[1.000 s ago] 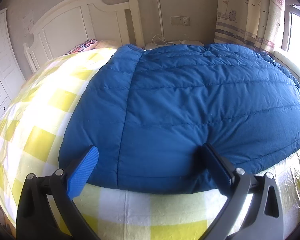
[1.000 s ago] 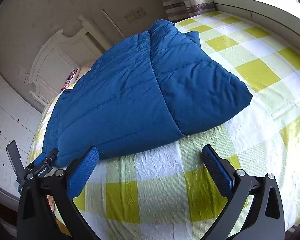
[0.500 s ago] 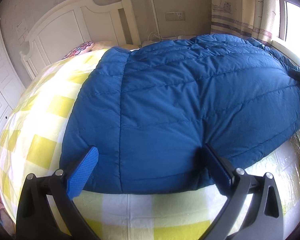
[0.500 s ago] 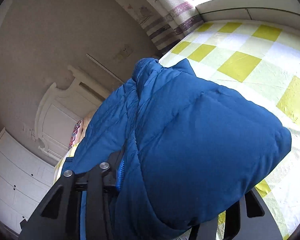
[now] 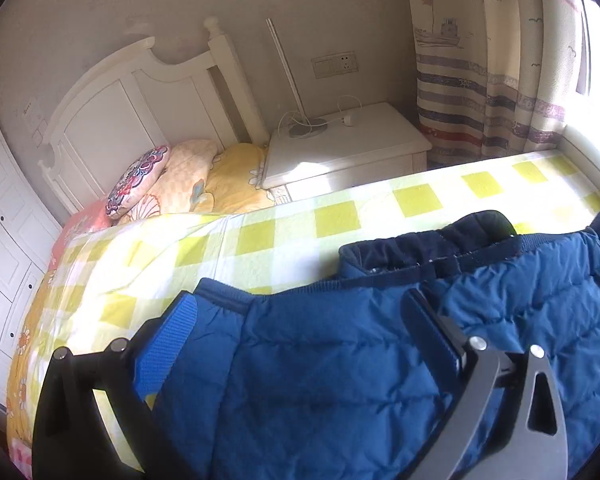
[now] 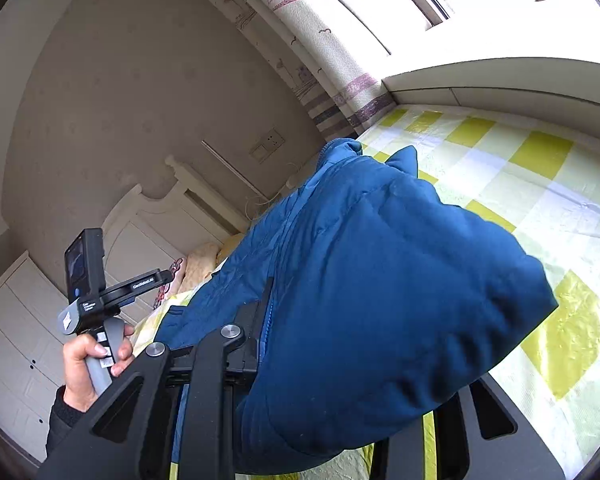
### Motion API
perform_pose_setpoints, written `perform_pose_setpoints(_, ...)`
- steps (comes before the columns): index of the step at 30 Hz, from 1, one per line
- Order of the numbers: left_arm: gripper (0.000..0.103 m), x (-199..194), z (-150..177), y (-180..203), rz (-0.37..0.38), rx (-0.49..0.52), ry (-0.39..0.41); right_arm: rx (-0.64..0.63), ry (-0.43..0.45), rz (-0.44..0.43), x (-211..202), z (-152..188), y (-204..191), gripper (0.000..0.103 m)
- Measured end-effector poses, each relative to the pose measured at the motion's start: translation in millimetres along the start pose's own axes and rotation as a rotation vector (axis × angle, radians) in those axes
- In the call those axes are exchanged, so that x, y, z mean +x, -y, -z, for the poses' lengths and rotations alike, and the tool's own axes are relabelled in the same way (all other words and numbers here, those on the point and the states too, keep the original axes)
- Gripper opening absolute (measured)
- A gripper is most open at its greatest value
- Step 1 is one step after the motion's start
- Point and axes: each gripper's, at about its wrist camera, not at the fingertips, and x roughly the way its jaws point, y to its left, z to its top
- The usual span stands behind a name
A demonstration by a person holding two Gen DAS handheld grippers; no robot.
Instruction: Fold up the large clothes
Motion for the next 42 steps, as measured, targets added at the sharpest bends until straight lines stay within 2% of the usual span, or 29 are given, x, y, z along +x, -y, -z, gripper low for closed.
perform_pose_setpoints(3, 0.101, 57, 10, 59, -0.038, 0.134, -0.112, -0.01, -0.005, 0.018, -8, -4, 4, 0.032)
perform_pose_setpoints(4, 0.101, 67, 19, 68, -0.045, 0.146, -0.118, -0.017, -0.015, 0.021, -8, -4, 3, 0.032)
perform_pose_setpoints(5, 0.101, 62, 22, 65, -0.052, 0.123, -0.082, -0.034, -0.013, 0.035, -8, -3, 0, 0.032)
perform_pose_setpoints(7, 0.101, 52, 25, 58, -0.016, 0.13, -0.075, -0.067, -0.005, 0.049, -7, -4, -6, 0.032)
perform_pose_setpoints(10, 0.1, 7, 46, 33, 0.013, 0.139, 0.02, -0.082, 0.006, 0.061, -5, -6, -12, 0.032)
perform_pose_setpoints(13, 0.101, -42, 89, 4, 0.088, 0.106, 0.087, -0.114, 0.039, 0.081, -4, -7, -23, 0.032)
perform_pose_setpoints(15, 0.101, -59, 126, 0, 0.101, 0.099, 0.094, -0.15, 0.061, 0.091, -3, -8, -37, 0.032)
perform_pose_setpoints(18, 0.101, -70, 172, 2, 0.1, 0.061, 0.157, -0.268, 0.079, 0.112, 4, -6, -73, 0.032)
perform_pose_setpoints(22, 0.101, -71, 179, -17, 0.222, 0.039, 0.107, -0.474, 0.11, 0.145, 16, 3, -137, 0.032)
perform_pose_setpoints(25, 0.101, -81, 185, -57, 0.263, 0.013, 0.119, -0.678, 0.11, 0.164, 33, 21, -188, 0.032)
perform_pose_setpoints(27, 0.101, -78, 181, -101, 0.285, -0.074, 0.105, -0.868, 0.094, 0.186, 54, 48, -224, 0.032)
perform_pose_setpoints(30, 0.101, -63, 173, -179, 0.419, -0.262, 0.068, -1.198, 0.032, 0.208, 90, 118, -264, 0.032)
perform_pose_setpoints(33, 0.101, -45, 173, -240, 0.616, -0.428, 0.05, -1.549, -0.069, 0.232, 127, 208, -273, 0.034)
perform_pose_setpoints(34, 0.101, -39, 174, -250, 0.678, -0.453, 0.027, -1.637, -0.072, 0.236, 135, 233, -268, 0.036)
perform_pose_setpoints(35, 0.1, -31, 175, -256, 0.726, -0.466, -0.004, -1.681, -0.031, 0.246, 137, 248, -265, 0.036)
perform_pose_setpoints(37, 0.1, -18, 178, -257, 0.818, -0.479, -0.061, -1.619, -0.044, 0.22, 136, 244, -265, 0.036)
perform_pose_setpoints(38, 0.1, -13, 178, -252, 0.834, -0.479, -0.087, -1.569, -0.049, 0.197, 133, 234, -264, 0.036)
perform_pose_setpoints(40, 0.101, -7, 172, -238, 0.874, -0.455, -0.109, -1.54, -0.012, 0.17, 124, 223, -261, 0.036)
perform_pose_setpoints(42, 0.101, 0, 161, -226, 0.968, -0.449, -0.113, -1.525, 0.027, 0.152, 113, 217, -256, 0.035)
